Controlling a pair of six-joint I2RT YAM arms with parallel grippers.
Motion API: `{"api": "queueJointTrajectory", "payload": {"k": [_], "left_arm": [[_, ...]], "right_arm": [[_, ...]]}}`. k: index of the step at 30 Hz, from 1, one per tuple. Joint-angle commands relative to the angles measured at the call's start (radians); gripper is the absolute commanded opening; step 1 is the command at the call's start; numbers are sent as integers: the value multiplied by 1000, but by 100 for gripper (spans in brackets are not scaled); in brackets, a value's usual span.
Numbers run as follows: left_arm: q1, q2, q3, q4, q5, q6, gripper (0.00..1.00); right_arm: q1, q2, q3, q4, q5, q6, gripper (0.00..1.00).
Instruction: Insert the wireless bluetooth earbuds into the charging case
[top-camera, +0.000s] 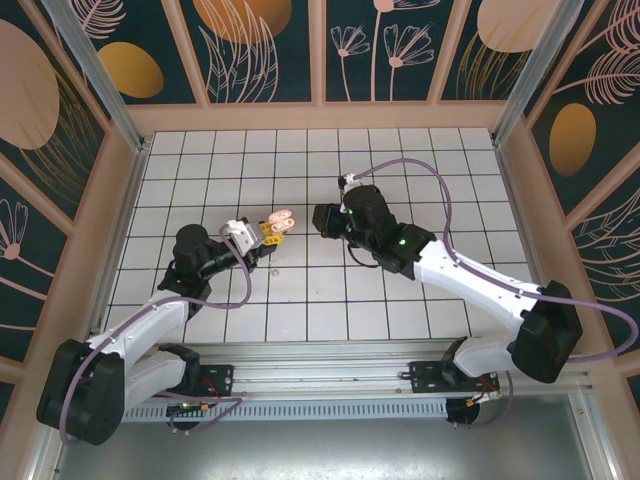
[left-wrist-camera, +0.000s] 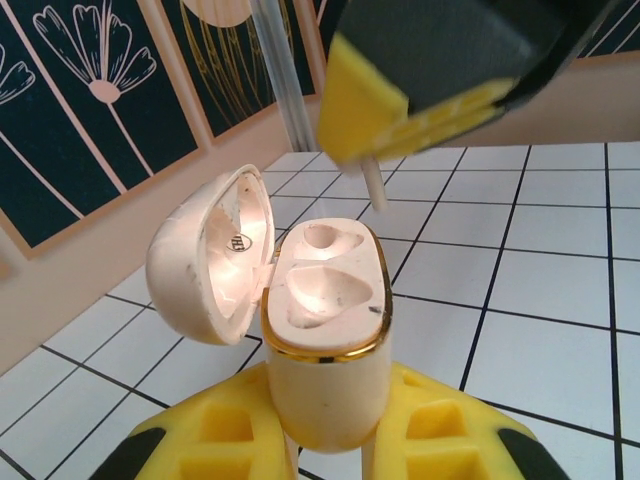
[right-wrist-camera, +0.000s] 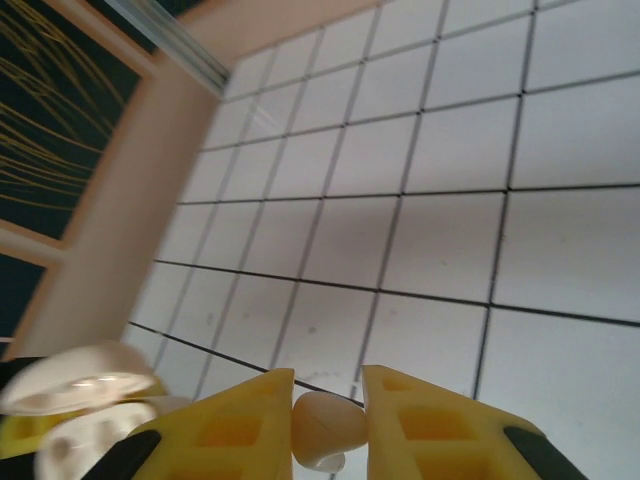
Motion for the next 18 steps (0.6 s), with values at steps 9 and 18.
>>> {"api": "queueJointTrajectory", "payload": {"k": [9,18], "left_arm": [[-10,-25,-15,35,-15,23,7],[-10,-23,-11,42,-9,5,7]], "right_arm": [[53,-17,-39,275,-22,-52,21],[61,27,-33,320,-63,-46,21]]}}
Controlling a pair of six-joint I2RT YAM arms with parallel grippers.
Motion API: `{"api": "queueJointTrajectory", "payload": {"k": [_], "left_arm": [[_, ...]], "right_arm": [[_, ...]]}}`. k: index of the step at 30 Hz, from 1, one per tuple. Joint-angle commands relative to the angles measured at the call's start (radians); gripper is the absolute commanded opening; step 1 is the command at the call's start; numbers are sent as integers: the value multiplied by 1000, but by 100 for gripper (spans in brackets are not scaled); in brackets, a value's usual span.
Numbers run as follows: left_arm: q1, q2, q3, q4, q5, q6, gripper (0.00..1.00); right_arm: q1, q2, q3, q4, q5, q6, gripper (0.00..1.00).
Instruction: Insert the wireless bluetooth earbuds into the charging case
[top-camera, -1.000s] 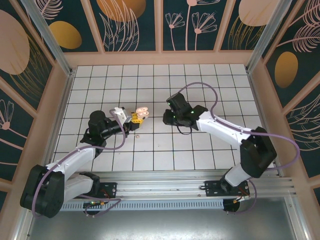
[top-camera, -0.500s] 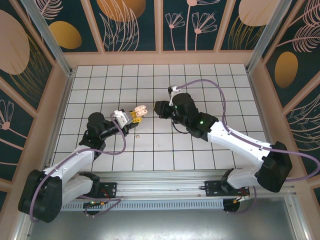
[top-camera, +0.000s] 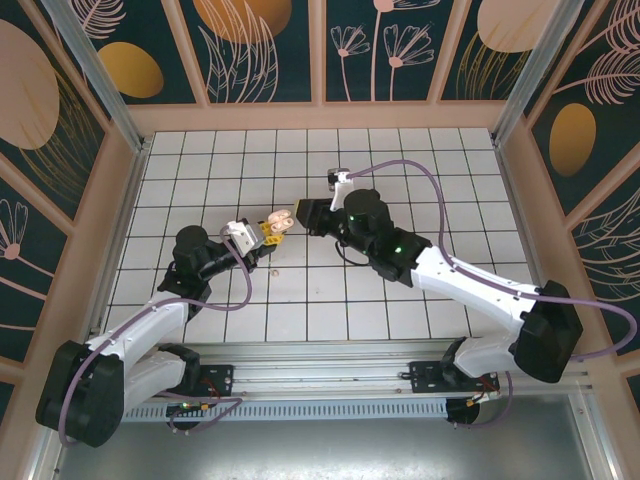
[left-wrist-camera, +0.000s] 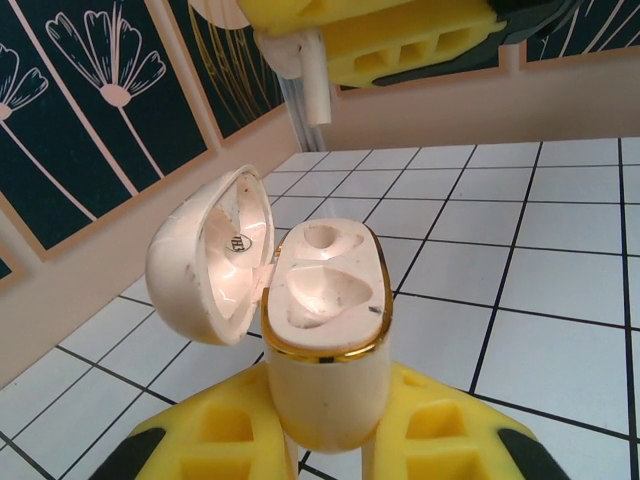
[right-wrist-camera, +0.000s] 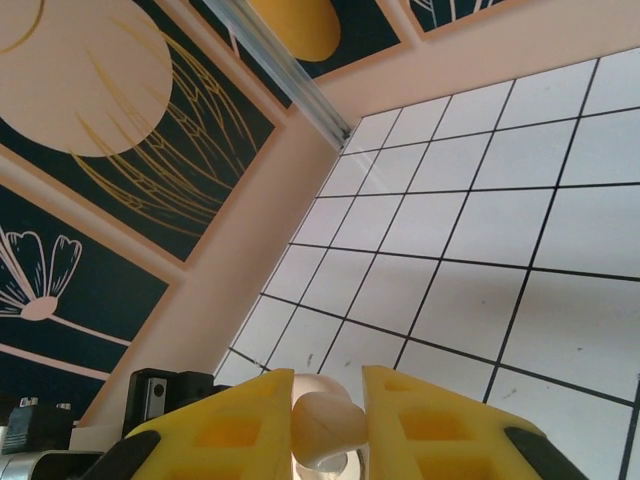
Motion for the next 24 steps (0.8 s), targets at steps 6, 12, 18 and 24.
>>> {"api": "queueJointTrajectory", "payload": {"k": [6,12,18,24], "left_arm": [[-8,-19,2,37,6,-15,7],[-8,-22,1,46,5,-26,7],[-8,-24,2,58,10,-38,7],[-7,-33,3,66,10,-47,7]], "right_arm": [[15,49,11,68,-47,-9,21],[19,52,4,56,-42,-8,21],[25,58,-2,31,-24,-13,22],[44,78,13,-12,34,-33,21]]}}
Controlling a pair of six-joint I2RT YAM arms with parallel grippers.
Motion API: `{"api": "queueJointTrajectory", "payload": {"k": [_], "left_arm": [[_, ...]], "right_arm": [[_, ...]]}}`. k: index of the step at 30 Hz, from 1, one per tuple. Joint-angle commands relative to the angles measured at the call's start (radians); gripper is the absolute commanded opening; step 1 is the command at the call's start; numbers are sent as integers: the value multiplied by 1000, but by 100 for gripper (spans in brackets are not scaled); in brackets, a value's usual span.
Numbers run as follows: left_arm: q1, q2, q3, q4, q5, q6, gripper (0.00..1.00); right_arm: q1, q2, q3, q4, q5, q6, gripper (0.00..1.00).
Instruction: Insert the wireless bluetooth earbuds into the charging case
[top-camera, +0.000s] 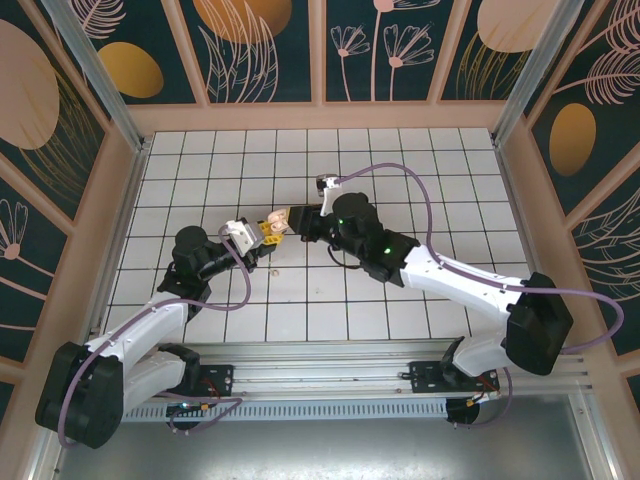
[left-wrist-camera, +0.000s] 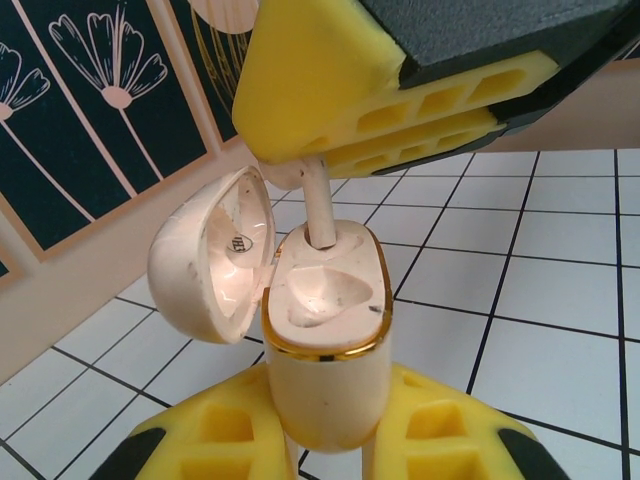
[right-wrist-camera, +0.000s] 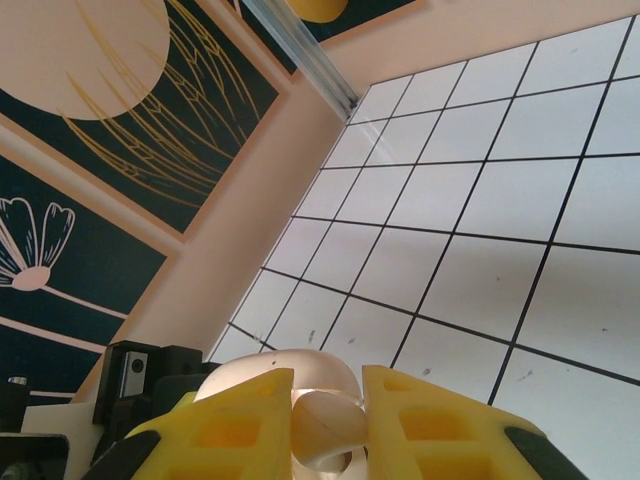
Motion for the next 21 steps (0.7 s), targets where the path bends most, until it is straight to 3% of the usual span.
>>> {"api": "queueJointTrajectory", "payload": {"k": [1,16,21], "left_arm": [[-6,-25,3,61,9,-16,7],[-7,-40,2,64,-1,-23,7],[-7,-37,2,70,4,-29,7]], "right_arm": [[20,24,17,-35,45,-32,21],[47,30,58,-128,151,-67,22],[50,35,54,-122,120,-67,25]]}}
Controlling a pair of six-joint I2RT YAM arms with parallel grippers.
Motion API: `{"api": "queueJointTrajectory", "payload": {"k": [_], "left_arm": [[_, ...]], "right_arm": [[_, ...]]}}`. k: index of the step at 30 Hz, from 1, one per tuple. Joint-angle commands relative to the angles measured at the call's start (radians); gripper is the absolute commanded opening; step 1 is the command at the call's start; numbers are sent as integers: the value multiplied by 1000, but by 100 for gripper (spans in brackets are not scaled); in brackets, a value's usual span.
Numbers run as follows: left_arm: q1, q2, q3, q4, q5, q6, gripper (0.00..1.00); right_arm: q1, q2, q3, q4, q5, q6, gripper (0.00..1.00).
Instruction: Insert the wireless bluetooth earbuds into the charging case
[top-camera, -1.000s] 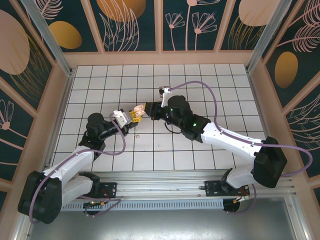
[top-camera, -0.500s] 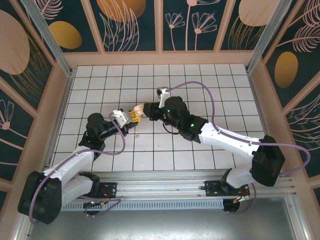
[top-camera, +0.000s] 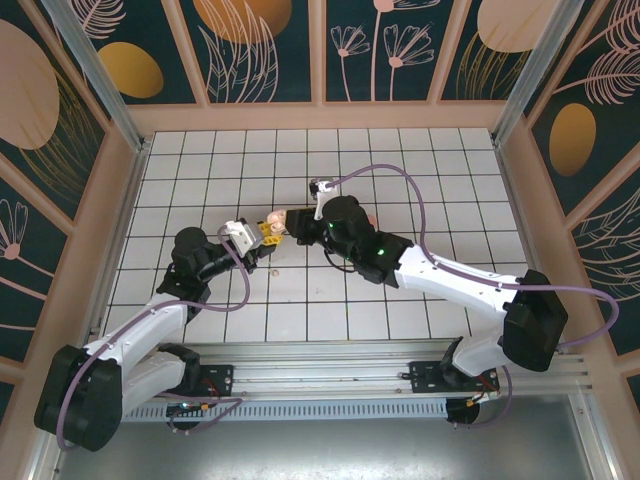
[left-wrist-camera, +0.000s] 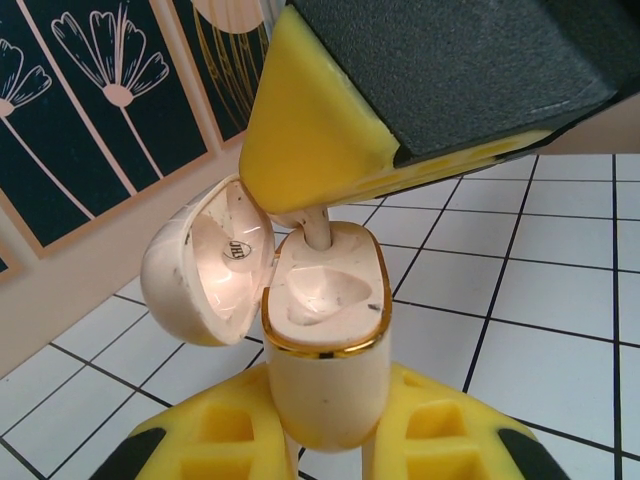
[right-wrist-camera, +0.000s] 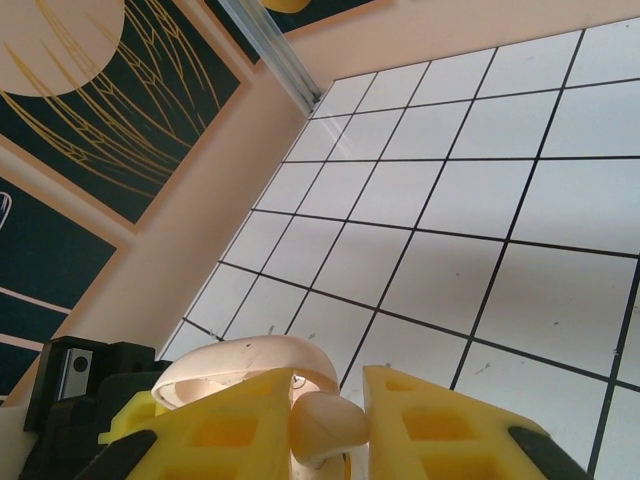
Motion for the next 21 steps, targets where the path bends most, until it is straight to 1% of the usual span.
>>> {"api": "queueJointTrajectory", "payload": {"k": [1,8,11,14,18,19,21], "left_arm": [[-3,-20,5,78,12,-17,7],[-2,-24,5,56,6,-1,7],[-4,-24,3,55,7,0,7],[-3,-20,3,54,10,-2,7],[-3,-16,3,56,14,-3,7],[-3,-17,5,57,17,-4,7],[-3,-15,3,59,19,-5,7]], "right_arm": [[9,5,9,-32,8,-13,28],[1,-67,-32,59,-47,-24,47],[-10,-105,-48,96,-91,-33,53],[-35,-138,-69,140,-159,-28,55],[-85,-162,-78,153,-250,-4,56],[-106,-164,-78,154,-283,11,56],[-151,-155,-73,150,-356,44,51]]}}
